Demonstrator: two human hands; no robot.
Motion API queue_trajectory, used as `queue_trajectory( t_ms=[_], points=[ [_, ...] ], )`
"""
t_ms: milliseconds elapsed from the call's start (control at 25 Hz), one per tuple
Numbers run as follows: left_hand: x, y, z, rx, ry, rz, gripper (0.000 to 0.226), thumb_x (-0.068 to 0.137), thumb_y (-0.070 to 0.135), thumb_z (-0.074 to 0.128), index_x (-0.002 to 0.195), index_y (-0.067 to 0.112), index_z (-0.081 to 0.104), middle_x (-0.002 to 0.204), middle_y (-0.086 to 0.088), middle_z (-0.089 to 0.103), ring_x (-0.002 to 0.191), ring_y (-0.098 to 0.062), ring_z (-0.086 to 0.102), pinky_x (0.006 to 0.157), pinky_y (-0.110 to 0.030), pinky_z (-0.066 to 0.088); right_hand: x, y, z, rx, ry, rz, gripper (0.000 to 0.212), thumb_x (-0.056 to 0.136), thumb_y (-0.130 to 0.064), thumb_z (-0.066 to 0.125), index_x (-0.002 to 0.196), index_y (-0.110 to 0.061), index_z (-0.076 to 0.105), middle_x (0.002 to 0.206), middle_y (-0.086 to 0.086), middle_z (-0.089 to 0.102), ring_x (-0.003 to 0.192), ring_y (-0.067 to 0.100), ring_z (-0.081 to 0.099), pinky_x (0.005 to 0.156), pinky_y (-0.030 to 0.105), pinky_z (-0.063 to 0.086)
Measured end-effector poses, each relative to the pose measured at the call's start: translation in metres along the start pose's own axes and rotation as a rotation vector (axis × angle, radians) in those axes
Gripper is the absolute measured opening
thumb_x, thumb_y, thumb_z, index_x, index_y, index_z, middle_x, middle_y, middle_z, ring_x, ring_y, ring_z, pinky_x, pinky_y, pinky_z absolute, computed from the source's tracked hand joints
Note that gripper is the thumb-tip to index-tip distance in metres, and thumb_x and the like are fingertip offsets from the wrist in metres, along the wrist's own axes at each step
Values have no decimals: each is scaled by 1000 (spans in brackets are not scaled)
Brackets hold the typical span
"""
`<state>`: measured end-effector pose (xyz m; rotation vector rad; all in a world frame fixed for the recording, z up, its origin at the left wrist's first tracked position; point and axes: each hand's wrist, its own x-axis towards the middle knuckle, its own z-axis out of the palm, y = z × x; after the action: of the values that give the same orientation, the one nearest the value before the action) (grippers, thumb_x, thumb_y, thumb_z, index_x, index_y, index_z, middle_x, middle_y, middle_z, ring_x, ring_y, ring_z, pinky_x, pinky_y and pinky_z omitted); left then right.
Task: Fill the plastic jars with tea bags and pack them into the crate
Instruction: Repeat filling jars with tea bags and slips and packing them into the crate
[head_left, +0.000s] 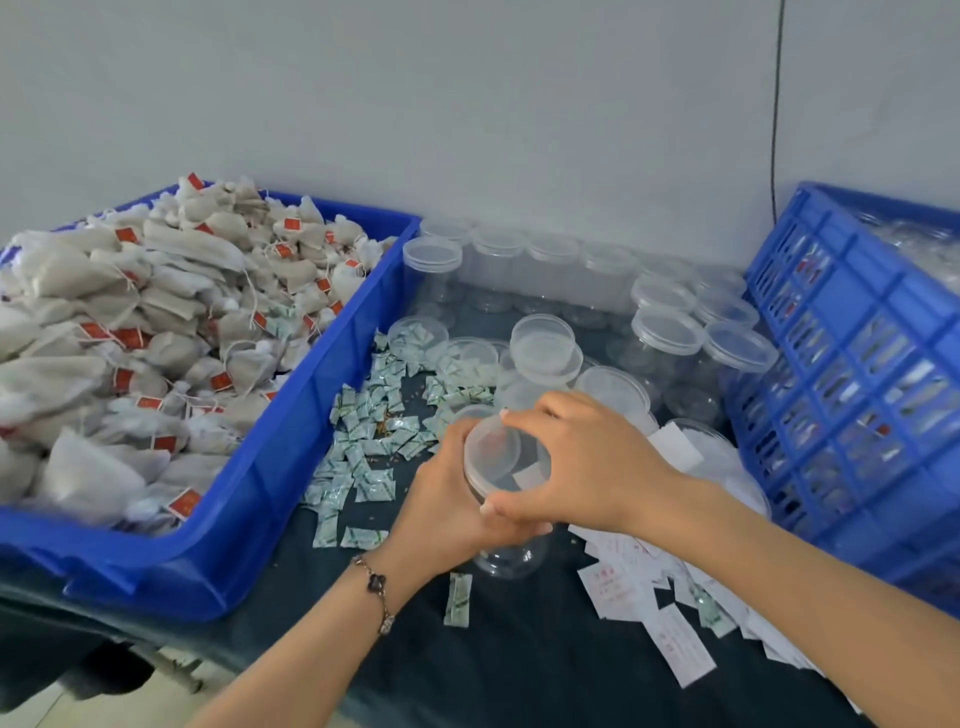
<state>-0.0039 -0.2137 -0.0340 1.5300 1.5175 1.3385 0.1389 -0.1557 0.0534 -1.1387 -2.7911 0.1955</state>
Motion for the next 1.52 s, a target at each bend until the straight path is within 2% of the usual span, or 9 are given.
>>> queue_trajectory(
  t_ms=[400, 560, 680, 800, 920, 1120, 1280, 1360, 1520],
  points=[
    [-2, -3, -7, -15, -112, -44, 84, 39, 50, 88, 107, 67, 42, 106, 29, 63, 98, 7, 61, 79, -10, 47, 7, 1, -30, 41, -388, -206, 79, 73, -39, 70, 142, -46, 31, 154, -14, 21, 140, 10, 16, 110, 26, 17],
    [-1, -4, -6, -20, -131, -67, 85, 40, 48, 87, 110, 62, 40, 108, 28, 62, 100, 6, 60, 78, -13, 49, 10, -33, -21, -243, -217, 47, 74, 78, -77, 39, 137, -33, 38, 125, 6, 54, 111, 28, 53, 75, 36, 43],
    [-1, -3, -7, -34, -153, -86, 88, 39, 45, 85, 110, 64, 38, 108, 28, 62, 99, 8, 60, 75, -11, 50, 14, -51, -19, -274, -346, 47, 60, 75, -48, 64, 123, -19, 44, 80, 0, 47, 67, 17, 48, 50, 28, 32],
    [-2, -7, -7, -61, -161, -89, 91, 40, 44, 87, 118, 48, 39, 108, 23, 64, 101, 3, 62, 82, -17, 51, 24, -46, -36, -5, -541, -22, 77, 63, -27, 79, 126, -25, 35, 112, 2, 46, 94, 21, 52, 72, 37, 51],
    [-3, -6, -5, -76, -136, -101, 85, 37, 48, 85, 111, 43, 43, 102, 28, 63, 95, 5, 62, 77, -15, 48, 23, -47, -29, -69, -309, -16, 82, 75, -63, 61, 140, -28, 23, 134, 5, 39, 111, 28, 48, 80, 38, 46],
    [-4, -6, -5, -86, -134, -103, 87, 39, 44, 87, 115, 45, 45, 106, 23, 65, 98, 3, 62, 81, -15, 50, 21, -50, -22, -324, -306, 139, 59, 79, -64, 49, 116, -18, 53, 107, 5, 58, 79, 23, 47, 49, 27, 25],
    [-5, -10, -4, -78, -140, -125, 85, 42, 45, 84, 117, 31, 47, 99, 24, 67, 96, 12, 60, 74, -4, 44, 28, -50, -37, 9, -539, -108, 76, 72, -27, 72, 133, -29, 27, 117, 1, 38, 108, 23, 37, 67, 32, 39],
    [-6, -9, -1, -47, -130, -149, 87, 42, 49, 84, 118, 23, 49, 92, 17, 65, 92, 13, 60, 69, -2, 43, 27, -54, -35, 101, -412, -92, 79, 77, -46, 67, 140, -31, 21, 134, 2, 36, 122, 25, 32, 85, 38, 41],
    [-4, -11, -2, -76, -141, -155, 90, 37, 48, 83, 118, 41, 45, 104, 23, 65, 95, 2, 63, 73, -13, 48, 17, -58, -23, -338, -286, 75, 62, 83, -60, 51, 126, -18, 43, 98, 6, 55, 78, 23, 47, 53, 27, 31]
  ],
)
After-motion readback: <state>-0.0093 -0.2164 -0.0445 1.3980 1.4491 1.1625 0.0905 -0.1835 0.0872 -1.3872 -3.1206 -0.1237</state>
